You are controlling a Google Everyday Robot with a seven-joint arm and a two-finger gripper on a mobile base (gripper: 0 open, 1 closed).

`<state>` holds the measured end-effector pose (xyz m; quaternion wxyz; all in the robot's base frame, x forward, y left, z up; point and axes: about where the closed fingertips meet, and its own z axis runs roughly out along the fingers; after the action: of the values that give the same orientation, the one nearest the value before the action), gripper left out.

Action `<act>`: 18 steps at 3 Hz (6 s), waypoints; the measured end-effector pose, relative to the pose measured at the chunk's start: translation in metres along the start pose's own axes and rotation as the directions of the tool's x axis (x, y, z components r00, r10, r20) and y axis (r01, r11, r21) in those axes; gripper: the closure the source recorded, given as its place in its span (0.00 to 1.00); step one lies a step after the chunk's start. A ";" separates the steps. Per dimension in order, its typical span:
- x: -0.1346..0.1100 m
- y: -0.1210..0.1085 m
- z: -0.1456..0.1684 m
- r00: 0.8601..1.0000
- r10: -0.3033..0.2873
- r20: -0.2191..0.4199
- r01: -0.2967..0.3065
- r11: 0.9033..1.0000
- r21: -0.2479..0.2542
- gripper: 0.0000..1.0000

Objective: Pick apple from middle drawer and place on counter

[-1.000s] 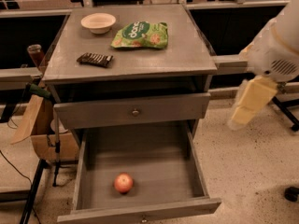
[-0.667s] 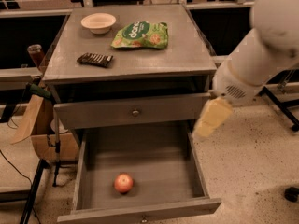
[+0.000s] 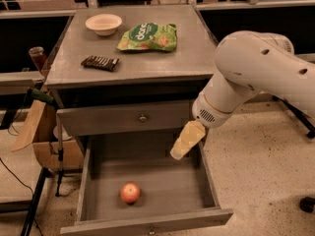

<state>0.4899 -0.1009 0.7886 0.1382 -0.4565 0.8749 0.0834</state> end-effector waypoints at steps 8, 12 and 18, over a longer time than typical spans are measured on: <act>-0.062 0.042 0.269 0.802 0.577 -0.152 -0.597 0.772 -0.218 0.00; -0.066 0.095 0.442 0.604 0.740 -0.297 -0.786 0.615 -0.065 0.00; 0.011 0.059 0.377 0.517 0.772 -0.370 -0.835 0.550 -0.021 1.00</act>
Offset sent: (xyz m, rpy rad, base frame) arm 0.0228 0.0312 -0.0334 0.0308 0.0681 -0.1252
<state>0.4981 0.0272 0.4286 -0.1049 -0.0161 0.9832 0.1487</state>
